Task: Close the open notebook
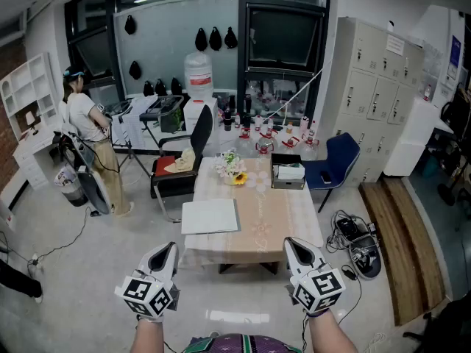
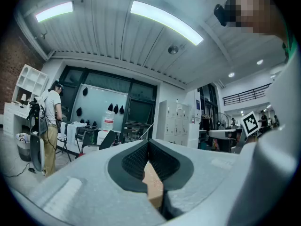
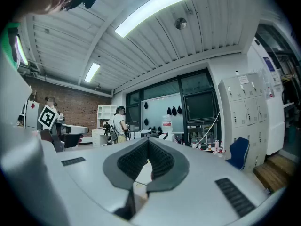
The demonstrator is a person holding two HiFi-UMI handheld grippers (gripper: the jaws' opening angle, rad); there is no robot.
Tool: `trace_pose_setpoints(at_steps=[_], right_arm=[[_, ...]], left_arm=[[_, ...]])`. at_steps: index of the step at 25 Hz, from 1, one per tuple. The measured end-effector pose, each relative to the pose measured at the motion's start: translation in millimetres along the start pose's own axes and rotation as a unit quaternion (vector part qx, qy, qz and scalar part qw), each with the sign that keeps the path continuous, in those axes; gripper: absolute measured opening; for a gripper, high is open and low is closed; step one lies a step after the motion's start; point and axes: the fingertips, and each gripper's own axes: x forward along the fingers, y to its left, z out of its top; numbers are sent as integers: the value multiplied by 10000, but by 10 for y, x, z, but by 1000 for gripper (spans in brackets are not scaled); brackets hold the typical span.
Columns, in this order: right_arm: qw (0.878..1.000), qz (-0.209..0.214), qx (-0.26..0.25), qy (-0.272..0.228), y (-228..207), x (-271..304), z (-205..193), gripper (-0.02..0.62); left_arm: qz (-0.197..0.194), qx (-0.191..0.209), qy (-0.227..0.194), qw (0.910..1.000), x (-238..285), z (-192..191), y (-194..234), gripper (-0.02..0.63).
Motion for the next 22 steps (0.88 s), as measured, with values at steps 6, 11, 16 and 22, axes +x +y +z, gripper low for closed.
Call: trace_pose_setpoints(at_steps=[6, 11, 16, 22], right_arm=[[10000, -2, -15, 4, 29, 18, -20, 0], [10000, -9, -4, 11, 51, 19, 1, 0], [10000, -7, -35, 9, 83, 25, 8, 0], [9998, 17, 154, -135, 95, 45, -10, 0]], left_arm=[[-8, -6, 22, 10000, 2, -28, 25, 17], [-36, -25, 14, 10000, 14, 0, 35, 17], [-54, -41, 5, 10000, 4, -10, 54, 17], [-12, -83, 47, 10000, -22, -114, 104, 17]])
